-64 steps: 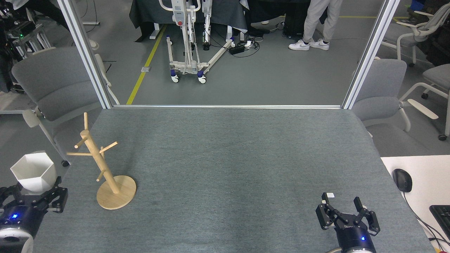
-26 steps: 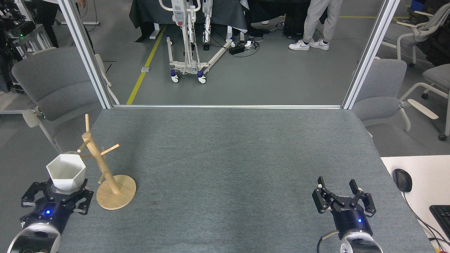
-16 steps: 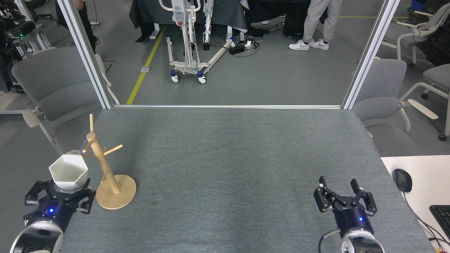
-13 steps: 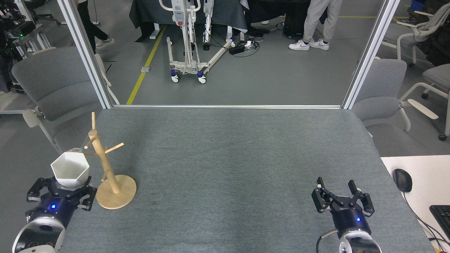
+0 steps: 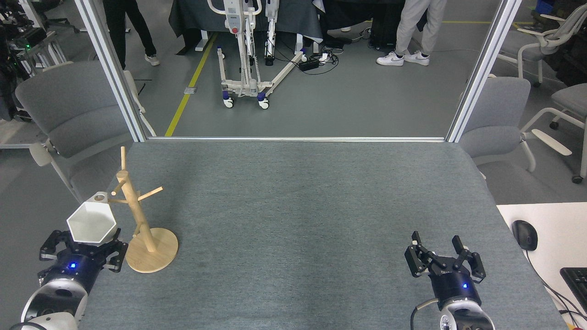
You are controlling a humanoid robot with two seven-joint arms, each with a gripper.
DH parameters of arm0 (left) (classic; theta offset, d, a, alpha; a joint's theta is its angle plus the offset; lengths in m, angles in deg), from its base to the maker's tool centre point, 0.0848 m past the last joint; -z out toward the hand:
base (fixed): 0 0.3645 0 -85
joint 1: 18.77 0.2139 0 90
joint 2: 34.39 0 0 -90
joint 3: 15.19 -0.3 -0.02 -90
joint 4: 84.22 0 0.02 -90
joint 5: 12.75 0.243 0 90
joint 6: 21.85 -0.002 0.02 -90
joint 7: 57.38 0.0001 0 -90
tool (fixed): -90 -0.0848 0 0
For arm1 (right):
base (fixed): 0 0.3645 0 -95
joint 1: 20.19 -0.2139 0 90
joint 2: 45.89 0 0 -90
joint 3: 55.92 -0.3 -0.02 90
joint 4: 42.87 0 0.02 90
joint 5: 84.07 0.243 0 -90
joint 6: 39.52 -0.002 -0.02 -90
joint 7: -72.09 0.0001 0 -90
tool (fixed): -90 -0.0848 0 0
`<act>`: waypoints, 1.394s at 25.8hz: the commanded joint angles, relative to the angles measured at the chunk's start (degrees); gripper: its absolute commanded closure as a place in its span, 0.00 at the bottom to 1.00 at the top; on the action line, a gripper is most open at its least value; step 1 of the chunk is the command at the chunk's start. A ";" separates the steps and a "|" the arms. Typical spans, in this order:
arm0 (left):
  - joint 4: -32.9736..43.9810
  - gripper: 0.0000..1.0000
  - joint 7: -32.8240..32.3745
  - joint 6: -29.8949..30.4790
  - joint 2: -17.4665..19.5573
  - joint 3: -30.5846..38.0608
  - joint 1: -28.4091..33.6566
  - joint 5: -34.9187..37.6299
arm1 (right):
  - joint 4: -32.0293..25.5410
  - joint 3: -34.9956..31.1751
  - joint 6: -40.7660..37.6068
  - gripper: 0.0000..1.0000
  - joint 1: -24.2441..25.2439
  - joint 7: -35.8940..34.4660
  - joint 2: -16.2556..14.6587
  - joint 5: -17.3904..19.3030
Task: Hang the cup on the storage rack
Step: 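Carry the cup with the left gripper up beside the wooden stand, then raise the cup and hook its handle onto a stand peg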
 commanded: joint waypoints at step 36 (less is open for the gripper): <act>4.88 1.00 -10.36 -0.31 0.81 1.32 -0.48 -1.15 | 4.21 -0.47 -0.16 0.01 -4.84 0.04 1.42 -0.51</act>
